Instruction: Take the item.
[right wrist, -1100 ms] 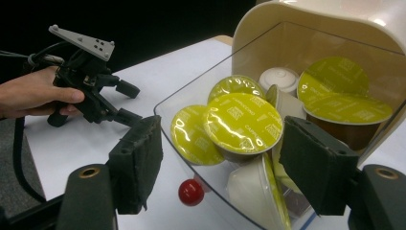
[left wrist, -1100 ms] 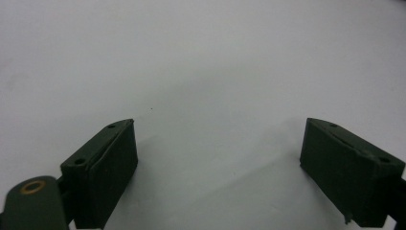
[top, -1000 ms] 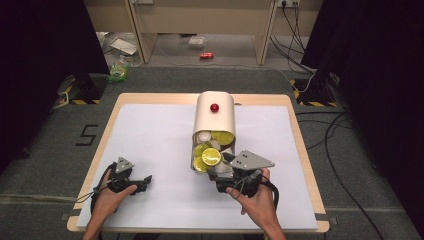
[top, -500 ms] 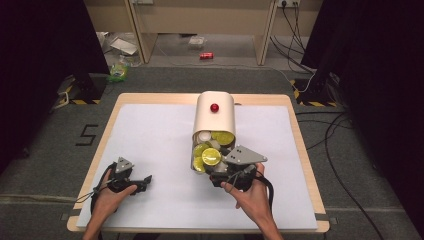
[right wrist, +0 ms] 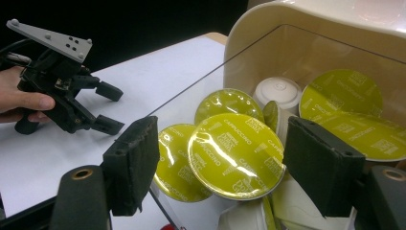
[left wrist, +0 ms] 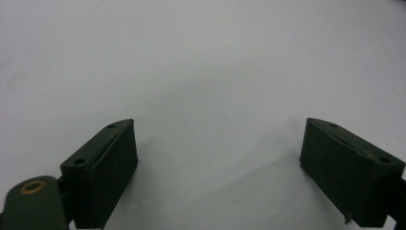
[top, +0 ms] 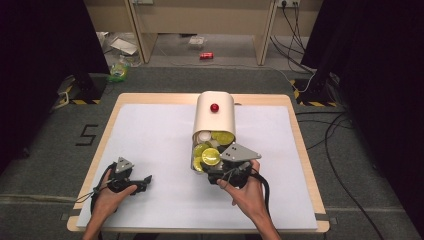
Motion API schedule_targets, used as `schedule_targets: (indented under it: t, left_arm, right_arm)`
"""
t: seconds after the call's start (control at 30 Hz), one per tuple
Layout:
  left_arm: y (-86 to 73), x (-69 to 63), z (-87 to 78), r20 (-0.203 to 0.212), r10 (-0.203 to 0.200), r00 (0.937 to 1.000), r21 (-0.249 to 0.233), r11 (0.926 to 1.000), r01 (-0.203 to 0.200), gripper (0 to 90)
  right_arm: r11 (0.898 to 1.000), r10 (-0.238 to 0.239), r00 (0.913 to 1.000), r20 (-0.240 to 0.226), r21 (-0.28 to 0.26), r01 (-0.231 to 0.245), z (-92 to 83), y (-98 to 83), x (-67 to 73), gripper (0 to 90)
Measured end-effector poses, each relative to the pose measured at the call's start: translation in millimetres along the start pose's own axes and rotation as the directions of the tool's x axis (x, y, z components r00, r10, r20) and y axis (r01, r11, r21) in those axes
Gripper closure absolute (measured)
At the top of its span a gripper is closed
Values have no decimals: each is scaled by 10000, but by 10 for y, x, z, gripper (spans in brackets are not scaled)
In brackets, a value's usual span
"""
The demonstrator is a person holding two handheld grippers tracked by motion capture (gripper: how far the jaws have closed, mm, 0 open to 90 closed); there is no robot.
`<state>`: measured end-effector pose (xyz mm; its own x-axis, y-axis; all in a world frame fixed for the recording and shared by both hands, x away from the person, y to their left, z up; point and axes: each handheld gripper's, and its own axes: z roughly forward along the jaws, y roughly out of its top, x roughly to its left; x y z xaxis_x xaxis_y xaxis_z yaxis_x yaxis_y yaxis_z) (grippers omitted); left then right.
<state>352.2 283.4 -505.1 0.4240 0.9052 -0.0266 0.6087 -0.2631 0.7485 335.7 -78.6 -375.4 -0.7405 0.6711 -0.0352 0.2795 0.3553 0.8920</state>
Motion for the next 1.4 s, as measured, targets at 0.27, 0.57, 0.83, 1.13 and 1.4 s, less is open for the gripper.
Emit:
schedule_targets:
  t: [0.27, 0.57, 0.83, 1.13, 1.4]
  left_arm:
    - [0, 0, -1, -4, 0, 10000, 7, 10000, 0, 118]
    - [0, 0, 0, 0, 4, 10000, 1, 10000, -4, 118]
    - [0, 0, 0, 1, -2, 10000, -4, 10000, 2, 118]
    - [0, 0, 0, 1, -1, 10000, -2, 10000, 1, 118]
    - [-1, 0, 0, -2, -1, 10000, -7, 10000, 1, 117]
  right_arm:
    - [10000, -28, 10000, 67, 17, 28, 54, 12, 6, 287]
    - [9997, -153, 9996, 242, 217, 147, 113, 11, 22, 286]
    - [9989, -158, 9982, 578, 439, 133, 133, 4, 4, 285]
    - [9984, -254, 9982, 552, 521, 225, 169, -1, 8, 298]
    - [9984, -272, 9975, 659, 504, 239, 161, -8, -5, 367]
